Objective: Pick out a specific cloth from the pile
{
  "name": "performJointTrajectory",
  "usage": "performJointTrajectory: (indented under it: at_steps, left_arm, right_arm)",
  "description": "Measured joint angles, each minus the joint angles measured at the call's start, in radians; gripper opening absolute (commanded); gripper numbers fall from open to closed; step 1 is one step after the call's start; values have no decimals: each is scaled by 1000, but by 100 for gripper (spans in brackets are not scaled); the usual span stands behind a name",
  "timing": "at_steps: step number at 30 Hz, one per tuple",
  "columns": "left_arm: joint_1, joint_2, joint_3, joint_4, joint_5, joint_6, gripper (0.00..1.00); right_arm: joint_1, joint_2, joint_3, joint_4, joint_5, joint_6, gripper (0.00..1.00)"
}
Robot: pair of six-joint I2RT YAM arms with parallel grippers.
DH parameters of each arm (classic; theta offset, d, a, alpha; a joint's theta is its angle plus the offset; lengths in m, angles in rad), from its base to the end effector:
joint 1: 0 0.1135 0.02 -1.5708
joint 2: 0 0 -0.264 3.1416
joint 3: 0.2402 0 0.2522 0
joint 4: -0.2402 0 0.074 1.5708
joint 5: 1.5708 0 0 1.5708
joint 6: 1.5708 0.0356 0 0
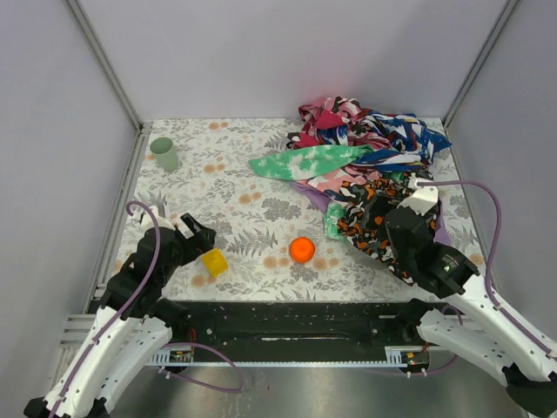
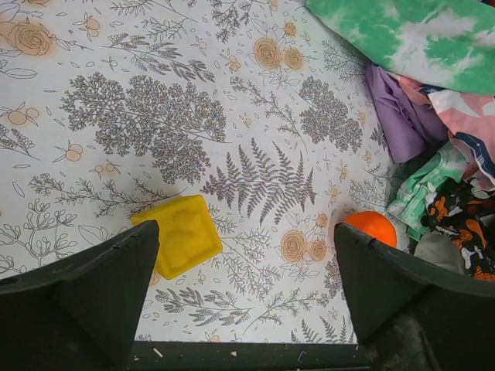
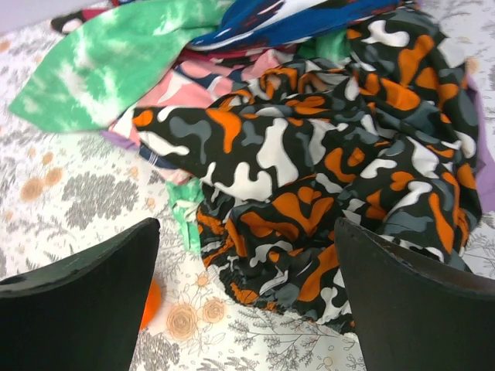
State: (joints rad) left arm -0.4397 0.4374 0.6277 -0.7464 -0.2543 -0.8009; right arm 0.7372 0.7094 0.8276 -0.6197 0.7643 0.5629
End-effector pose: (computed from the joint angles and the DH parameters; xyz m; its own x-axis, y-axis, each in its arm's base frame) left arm 0.0963 -0.0354 0.2733 -0.4895 -0.5377 -0.6865 -0.1908 0.8342 -0.5174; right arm 0.1226 0.0781 0.3260 -0.3202 0.2296 -0.9191 0.1595 0.9694 0.1866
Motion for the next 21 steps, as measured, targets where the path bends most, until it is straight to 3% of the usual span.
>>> performJointTrajectory:
  at_steps: [12,16,21]
  left_arm:
    - [0,-6,-20,1,15,0,99]
    - [0,-5,-26,9,15,0,99]
    - [0,-3,-34,12,27,0,99]
  right_arm:
    - [-1,10,-16,167,-361,-371,99]
    - [0,117,35,198,-470,-579,99]
    - [0,311,87,211,-470,-810,99]
